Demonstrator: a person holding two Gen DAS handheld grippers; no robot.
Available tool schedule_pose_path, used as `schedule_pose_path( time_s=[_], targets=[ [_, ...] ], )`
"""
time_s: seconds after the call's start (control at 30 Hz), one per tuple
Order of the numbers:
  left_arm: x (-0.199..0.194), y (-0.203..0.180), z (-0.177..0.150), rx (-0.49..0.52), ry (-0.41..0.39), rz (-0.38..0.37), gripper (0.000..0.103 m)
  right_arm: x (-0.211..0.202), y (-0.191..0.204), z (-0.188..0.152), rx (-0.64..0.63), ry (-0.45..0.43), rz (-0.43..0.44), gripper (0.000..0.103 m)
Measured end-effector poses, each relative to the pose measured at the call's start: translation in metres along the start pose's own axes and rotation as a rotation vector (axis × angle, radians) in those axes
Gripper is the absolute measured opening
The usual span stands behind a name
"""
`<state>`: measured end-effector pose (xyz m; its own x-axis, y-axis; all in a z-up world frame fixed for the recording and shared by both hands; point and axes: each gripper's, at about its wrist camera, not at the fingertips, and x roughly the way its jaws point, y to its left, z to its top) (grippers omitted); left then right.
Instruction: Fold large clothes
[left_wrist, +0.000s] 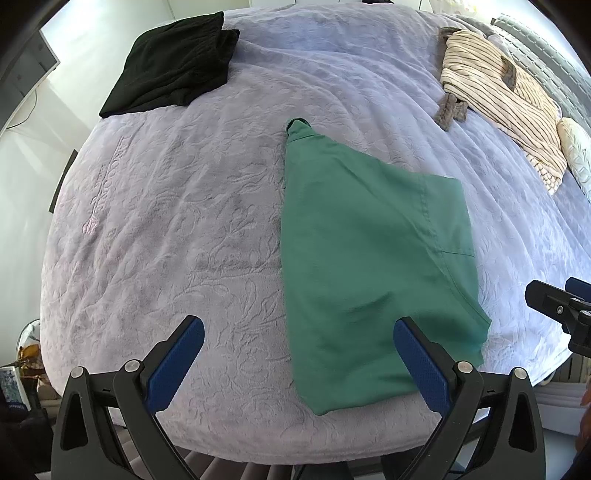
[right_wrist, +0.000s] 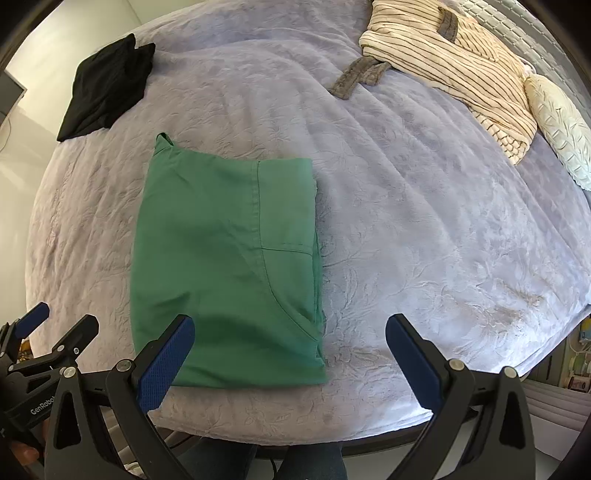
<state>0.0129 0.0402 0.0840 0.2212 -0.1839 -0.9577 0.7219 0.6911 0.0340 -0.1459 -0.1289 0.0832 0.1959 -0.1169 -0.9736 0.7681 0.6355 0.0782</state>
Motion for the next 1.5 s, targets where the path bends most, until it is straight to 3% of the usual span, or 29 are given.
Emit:
schedule_pose_path(
  time_s=[1.5],
  targets=[
    [-0.0001,0.0023,-0.0013,0.007,0.001,-0.002,0.103,-0.0001,0.0031,0.0002,-0.014,0.008,0.007,0.103]
  ],
)
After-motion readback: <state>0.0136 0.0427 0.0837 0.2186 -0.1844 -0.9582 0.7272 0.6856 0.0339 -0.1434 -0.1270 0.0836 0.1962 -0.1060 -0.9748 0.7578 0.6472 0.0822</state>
